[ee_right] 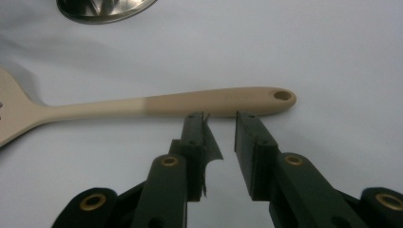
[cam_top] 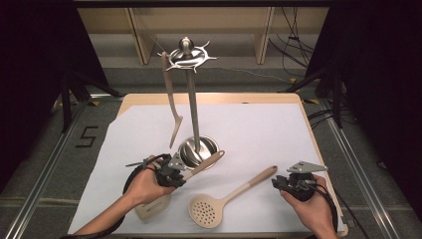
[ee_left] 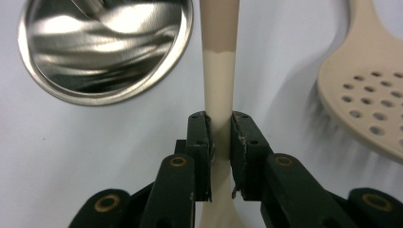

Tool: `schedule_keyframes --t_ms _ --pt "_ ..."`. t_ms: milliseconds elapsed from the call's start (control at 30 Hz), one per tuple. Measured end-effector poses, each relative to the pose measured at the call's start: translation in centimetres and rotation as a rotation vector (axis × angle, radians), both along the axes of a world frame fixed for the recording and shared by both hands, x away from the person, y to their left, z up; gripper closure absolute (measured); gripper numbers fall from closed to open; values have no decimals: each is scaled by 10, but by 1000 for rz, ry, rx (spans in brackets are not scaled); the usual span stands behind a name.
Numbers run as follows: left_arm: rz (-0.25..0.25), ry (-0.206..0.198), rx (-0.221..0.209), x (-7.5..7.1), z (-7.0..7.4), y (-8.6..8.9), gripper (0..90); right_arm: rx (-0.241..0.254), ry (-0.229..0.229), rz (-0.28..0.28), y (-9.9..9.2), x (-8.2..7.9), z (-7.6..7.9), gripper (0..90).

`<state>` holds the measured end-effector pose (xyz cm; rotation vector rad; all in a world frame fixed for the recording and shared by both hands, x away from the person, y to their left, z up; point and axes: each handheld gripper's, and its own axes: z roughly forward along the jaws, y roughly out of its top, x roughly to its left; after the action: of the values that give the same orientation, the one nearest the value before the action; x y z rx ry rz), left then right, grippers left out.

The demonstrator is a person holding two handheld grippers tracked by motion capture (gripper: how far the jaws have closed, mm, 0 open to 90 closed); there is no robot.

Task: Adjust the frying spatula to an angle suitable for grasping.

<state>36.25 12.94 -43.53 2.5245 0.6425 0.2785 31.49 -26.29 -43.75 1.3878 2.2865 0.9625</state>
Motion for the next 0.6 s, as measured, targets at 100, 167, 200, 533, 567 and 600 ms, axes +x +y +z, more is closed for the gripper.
schedule_keyframes --t_ms 100,167,200,533,567,600 --pt "11 -10 -49 -2 4 3 784 -8 -25 18 -1 2 -1 739" --pt "8 -31 -68 -3 8 5 784 -7 -18 12 -1 2 -1 739" --pt "21 -30 -94 -4 8 6 784 -11 -27 20 -1 2 -1 739" --pt "37 -115 -242 -12 20 15 784 -10 -13 6 0 1 0 739" --pt "47 -118 -259 -13 21 15 784 -11 -24 24 0 2 -1 739" --pt "53 -123 -266 -14 23 17 784 -12 -31 30 0 2 -1 739"
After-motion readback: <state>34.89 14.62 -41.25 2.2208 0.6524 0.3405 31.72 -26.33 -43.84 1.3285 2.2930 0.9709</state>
